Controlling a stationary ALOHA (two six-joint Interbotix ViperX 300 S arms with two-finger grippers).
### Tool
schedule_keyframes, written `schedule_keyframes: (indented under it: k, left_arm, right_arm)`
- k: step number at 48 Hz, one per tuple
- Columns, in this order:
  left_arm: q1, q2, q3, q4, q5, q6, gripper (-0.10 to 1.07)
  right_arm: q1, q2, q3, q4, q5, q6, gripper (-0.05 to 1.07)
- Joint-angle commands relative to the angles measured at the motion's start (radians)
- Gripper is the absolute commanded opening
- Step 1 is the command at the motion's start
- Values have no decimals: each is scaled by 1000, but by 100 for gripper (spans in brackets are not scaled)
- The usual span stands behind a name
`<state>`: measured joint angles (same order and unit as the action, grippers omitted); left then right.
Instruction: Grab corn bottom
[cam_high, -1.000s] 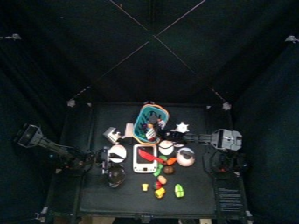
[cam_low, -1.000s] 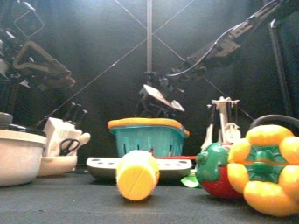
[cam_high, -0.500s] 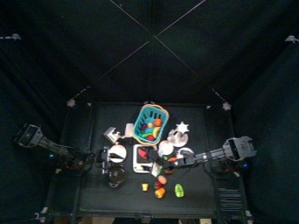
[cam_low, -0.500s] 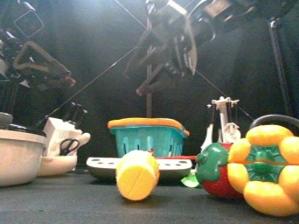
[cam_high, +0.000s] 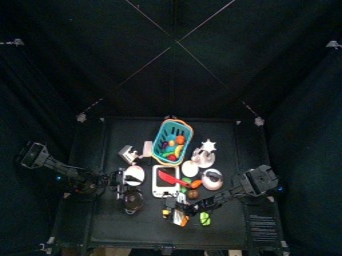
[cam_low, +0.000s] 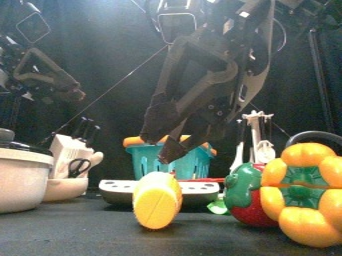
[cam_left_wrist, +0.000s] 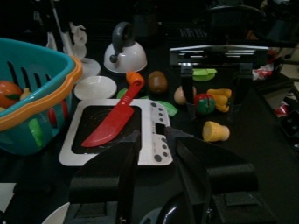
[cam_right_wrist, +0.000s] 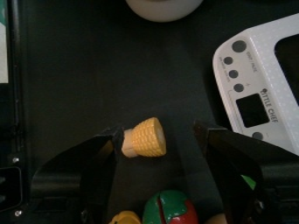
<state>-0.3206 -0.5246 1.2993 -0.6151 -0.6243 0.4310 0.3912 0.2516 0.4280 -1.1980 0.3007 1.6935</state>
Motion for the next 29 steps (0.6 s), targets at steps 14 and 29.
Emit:
schedule_keyframes:
  k: [14,29]
  left_arm:
    - [-2,-2,-15,2,2,0,72]
    - [-2,-2,-14,0,2,0,72]
  right_arm:
    - [29,28,-31,9,-28,-3,96]
    - [23,78,-46,2,-23,-3,94]
